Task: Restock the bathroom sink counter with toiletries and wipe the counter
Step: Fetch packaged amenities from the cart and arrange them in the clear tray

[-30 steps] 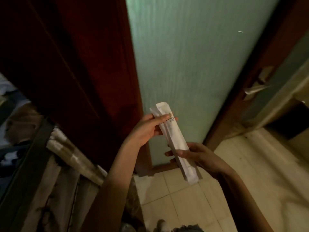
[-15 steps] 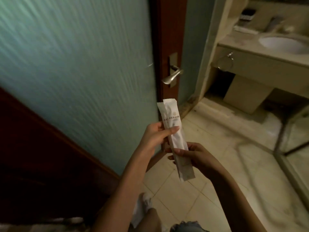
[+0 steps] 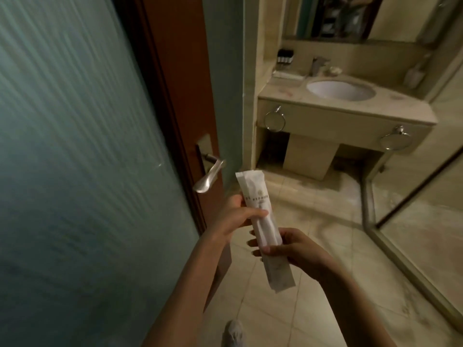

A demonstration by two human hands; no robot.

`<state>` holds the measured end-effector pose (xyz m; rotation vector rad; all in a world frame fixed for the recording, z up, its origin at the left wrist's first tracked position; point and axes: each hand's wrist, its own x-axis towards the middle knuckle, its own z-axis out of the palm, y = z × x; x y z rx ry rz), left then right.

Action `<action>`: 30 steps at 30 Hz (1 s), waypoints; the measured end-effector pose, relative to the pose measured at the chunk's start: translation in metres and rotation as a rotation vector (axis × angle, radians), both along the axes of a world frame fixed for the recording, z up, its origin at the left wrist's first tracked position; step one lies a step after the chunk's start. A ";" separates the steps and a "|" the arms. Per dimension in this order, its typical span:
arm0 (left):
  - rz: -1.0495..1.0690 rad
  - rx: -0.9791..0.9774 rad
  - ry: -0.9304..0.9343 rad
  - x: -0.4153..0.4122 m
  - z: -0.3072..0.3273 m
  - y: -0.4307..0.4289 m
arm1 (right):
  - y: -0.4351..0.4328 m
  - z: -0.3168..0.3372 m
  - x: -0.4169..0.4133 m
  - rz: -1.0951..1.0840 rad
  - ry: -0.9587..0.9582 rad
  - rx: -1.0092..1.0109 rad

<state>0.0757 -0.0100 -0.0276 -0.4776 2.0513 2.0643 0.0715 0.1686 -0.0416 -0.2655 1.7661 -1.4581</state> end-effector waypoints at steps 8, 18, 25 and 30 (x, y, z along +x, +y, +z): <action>0.005 0.073 0.085 -0.090 0.006 -0.007 | -0.022 0.006 -0.068 -0.126 0.060 0.036; -0.125 0.156 0.034 -0.178 -0.013 0.029 | 0.012 -0.006 -0.121 -0.388 -0.003 0.017; -0.122 0.056 0.025 -0.264 -0.026 0.058 | 0.019 -0.027 -0.207 -0.522 -0.038 0.002; -0.189 -0.086 0.041 -0.349 -0.026 0.091 | 0.050 -0.026 -0.302 -0.648 -0.045 -0.023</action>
